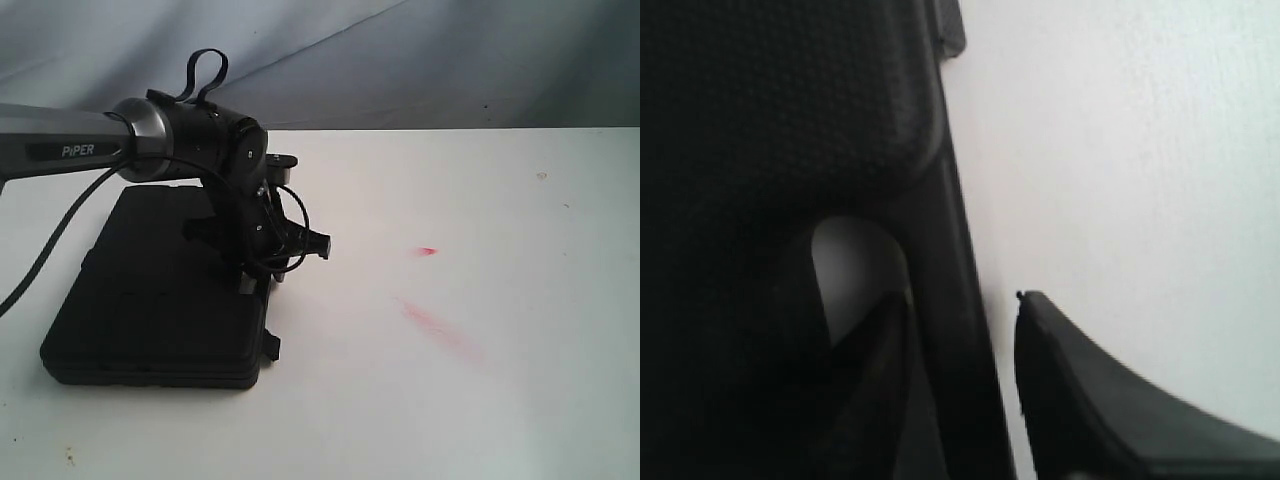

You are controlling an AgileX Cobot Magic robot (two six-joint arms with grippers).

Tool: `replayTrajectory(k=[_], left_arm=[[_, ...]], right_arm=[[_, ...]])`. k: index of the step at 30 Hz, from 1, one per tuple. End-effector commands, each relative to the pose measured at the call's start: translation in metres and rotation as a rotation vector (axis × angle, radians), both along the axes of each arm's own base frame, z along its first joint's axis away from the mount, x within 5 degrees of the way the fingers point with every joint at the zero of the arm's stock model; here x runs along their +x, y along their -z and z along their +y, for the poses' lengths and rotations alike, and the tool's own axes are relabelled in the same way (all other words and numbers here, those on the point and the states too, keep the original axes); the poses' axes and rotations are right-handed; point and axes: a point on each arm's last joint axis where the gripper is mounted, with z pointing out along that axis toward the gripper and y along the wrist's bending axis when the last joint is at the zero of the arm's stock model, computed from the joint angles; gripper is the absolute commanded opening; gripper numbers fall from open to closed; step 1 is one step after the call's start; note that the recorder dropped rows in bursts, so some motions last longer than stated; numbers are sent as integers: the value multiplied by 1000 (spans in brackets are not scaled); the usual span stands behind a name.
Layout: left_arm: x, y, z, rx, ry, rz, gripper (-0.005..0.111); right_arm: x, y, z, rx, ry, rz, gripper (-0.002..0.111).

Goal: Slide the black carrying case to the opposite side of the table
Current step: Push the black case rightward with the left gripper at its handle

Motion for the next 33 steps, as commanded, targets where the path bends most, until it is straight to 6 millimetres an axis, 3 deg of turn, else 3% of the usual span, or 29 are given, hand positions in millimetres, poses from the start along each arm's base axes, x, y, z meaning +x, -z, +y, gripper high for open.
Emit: replayTrajectory(k=[1,4,7,9,23,33], left_arm=[[1,4,0,8,4,-2,36],[2,7,0,16,8,0,32],[2,8,1,24,14,-2,9],[2,8,1,24,14,-3,0],[4,5,-4,-32,-71,11,0],[17,-2,-35,-66,-66,18,0]], right_arm=[[0,0,0,4,3,-12,0],[0,0,0,4,3,-12,0],[0,0,0,4,3,-12,0],[0,0,0,4,3,-12,0],[0,0,0,4,3,-12,0],[0,0,0,4,3,-12,0]])
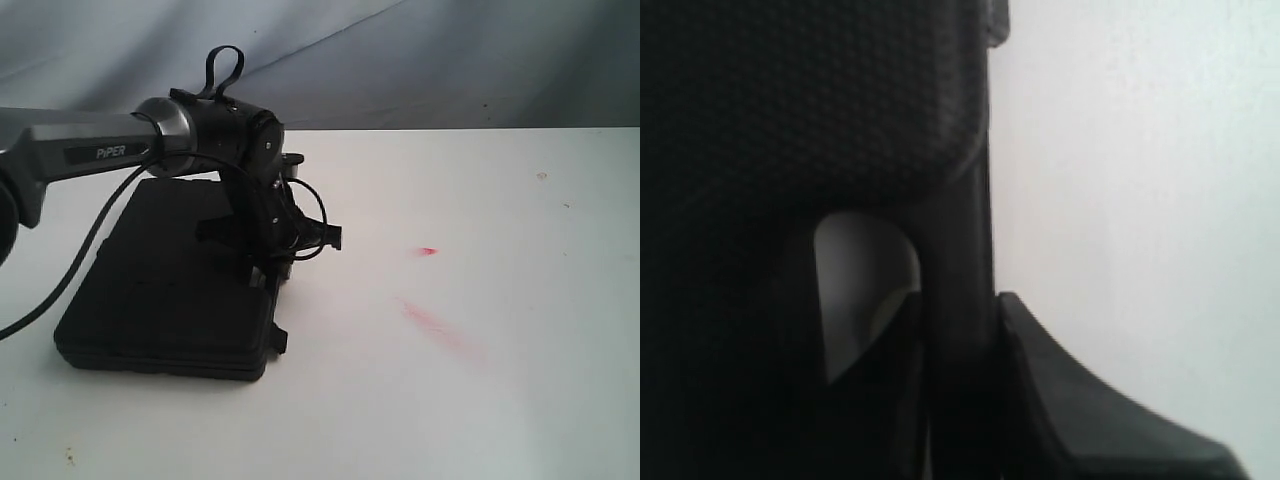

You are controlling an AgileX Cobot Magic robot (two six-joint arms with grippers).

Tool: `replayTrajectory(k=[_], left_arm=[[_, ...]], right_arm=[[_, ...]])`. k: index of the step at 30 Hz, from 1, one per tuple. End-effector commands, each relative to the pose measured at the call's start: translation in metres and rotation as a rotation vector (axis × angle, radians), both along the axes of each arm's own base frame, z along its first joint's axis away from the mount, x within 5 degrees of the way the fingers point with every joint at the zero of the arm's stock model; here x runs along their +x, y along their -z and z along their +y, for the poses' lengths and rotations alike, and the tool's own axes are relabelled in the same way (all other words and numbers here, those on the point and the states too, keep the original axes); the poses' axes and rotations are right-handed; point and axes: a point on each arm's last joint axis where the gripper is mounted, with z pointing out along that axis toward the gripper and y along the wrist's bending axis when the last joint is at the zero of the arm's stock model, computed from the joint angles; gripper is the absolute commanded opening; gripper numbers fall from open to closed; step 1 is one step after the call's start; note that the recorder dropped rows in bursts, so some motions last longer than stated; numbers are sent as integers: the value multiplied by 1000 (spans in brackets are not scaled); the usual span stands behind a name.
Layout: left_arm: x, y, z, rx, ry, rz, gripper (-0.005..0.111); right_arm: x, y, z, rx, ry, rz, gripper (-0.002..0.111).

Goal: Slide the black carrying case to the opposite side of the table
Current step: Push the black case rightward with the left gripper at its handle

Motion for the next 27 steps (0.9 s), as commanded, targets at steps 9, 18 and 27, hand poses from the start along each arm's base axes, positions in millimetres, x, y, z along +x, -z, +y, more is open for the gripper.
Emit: replayTrajectory(k=[9,18,27], left_arm=[[10,0,-47,-127,-33,-6,0],[12,1,-66,-210,-137,33,0],[9,0,-72,-236,-205,38,0]], right_arm=[[0,0,0,4,3,-12,0],[0,0,0,4,3,-12,0],[0,0,0,4,3,-12,0]])
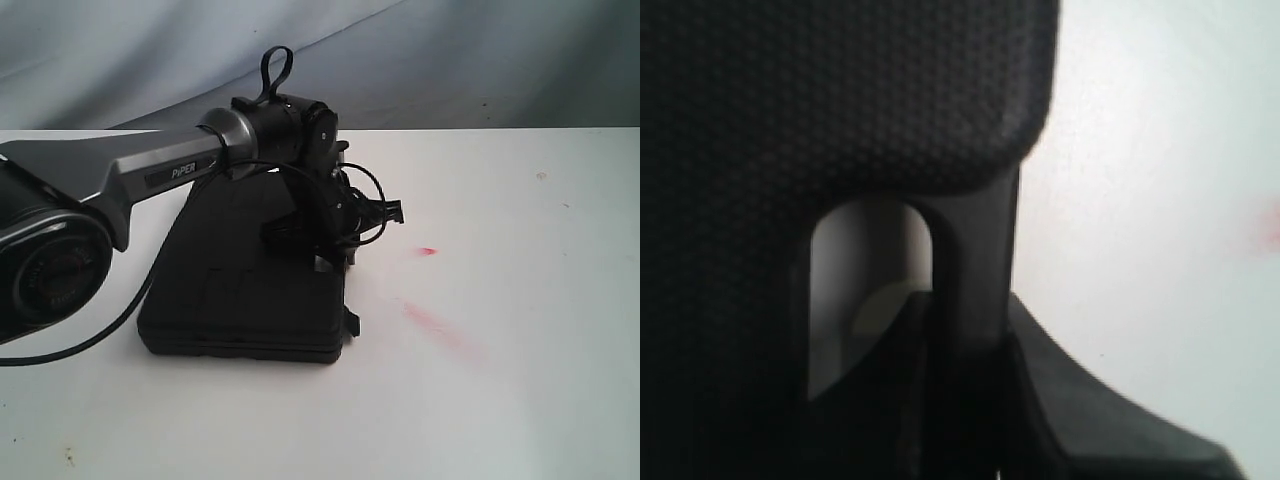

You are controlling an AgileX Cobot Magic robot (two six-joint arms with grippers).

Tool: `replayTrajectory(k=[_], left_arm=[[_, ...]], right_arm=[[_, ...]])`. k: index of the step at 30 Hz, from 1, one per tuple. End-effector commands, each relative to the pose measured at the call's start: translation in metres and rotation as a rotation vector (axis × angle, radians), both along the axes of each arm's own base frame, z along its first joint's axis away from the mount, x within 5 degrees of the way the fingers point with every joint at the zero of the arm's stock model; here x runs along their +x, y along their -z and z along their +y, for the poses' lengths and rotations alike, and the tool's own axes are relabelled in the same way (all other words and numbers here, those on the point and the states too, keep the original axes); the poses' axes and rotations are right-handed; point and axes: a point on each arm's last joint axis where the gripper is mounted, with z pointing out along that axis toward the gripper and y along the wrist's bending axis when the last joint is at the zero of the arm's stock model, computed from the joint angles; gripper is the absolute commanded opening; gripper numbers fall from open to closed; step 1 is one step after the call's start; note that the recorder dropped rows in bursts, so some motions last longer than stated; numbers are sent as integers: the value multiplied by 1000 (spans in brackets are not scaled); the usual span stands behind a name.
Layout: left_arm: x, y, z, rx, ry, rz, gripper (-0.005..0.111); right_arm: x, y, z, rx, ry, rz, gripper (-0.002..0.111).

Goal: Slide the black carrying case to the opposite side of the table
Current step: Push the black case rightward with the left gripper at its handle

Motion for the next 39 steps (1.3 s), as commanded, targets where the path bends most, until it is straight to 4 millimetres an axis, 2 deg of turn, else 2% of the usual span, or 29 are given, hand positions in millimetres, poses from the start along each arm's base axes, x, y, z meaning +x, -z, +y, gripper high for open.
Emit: replayTrajectory(k=[1,13,21,26,39], left_arm=[[-5,-3,-14,-73,-62,15,0],[-8,1,-23,-88,-91,27,0],[-9,9,-52,-123,-55,59,0],[-10,17,-61,-121,-36,82,0],[-6,16,-63,-143,-15,53,3]], right_arm=[[0,0,0,4,3,-12,0],[0,0,0,4,3,-12,0],[0,2,0,-6,2,11,0],[0,2,-1,-54,6,3,0],[0,2,-1,-54,6,3,0]])
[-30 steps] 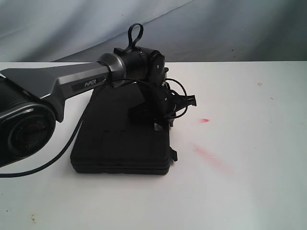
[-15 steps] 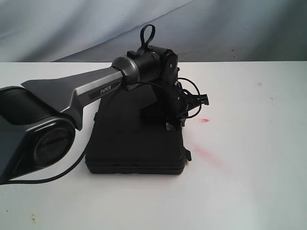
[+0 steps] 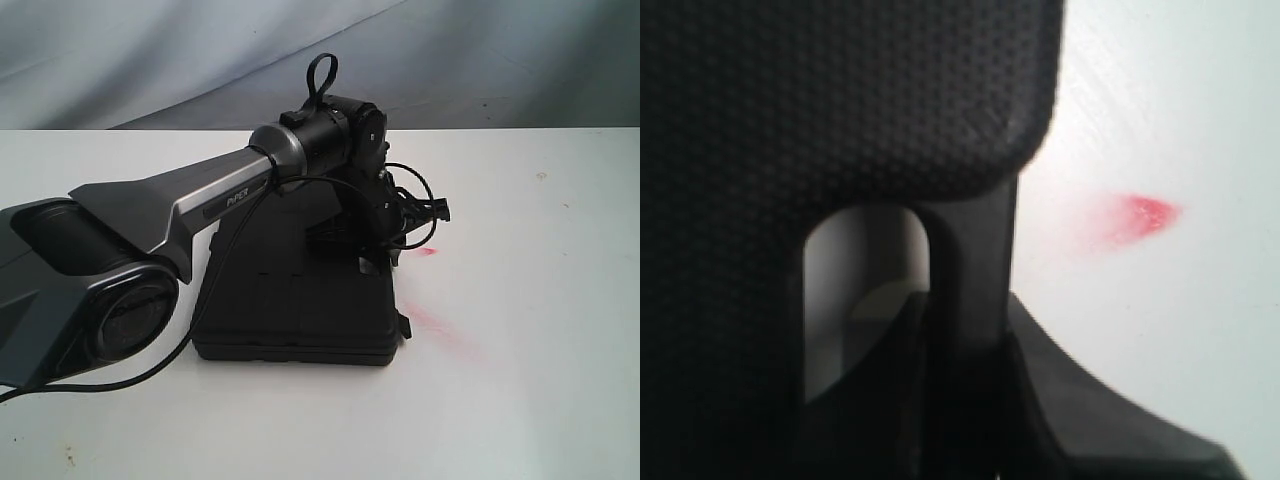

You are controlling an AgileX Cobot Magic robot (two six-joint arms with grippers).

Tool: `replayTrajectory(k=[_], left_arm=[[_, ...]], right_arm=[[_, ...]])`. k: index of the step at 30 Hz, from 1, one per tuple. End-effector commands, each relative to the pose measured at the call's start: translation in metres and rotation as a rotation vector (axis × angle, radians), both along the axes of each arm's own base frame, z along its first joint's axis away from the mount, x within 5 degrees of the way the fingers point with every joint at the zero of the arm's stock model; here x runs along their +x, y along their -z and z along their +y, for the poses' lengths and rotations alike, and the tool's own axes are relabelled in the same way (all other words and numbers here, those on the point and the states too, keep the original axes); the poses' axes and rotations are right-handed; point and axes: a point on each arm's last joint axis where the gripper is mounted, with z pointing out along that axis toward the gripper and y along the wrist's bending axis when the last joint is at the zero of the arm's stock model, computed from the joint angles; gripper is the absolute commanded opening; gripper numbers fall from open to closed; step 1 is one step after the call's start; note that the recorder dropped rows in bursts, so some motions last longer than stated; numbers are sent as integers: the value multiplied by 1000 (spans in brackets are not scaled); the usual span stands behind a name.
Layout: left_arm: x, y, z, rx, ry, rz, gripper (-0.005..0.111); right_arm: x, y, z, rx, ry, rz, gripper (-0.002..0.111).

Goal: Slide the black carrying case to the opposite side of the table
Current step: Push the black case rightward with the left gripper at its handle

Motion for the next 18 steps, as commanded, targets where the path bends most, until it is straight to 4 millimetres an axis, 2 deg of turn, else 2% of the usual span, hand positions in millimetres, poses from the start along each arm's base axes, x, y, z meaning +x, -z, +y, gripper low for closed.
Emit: replayTrajectory(k=[1,5,13,18], left_arm=[[-5,11,-15,-93,7,14,4],[-4,11,-13,-90,39,1,17],[-3,8,-13,-82,42,-10,57],[-2,4,-11,-76,44,-15,61]], right_arm=[[0,1,0,-20,4,-6,0],[0,1,0,-20,4,-6,0],[0,1,0,-20,4,-6,0],[0,1,0,-20,4,-6,0]])
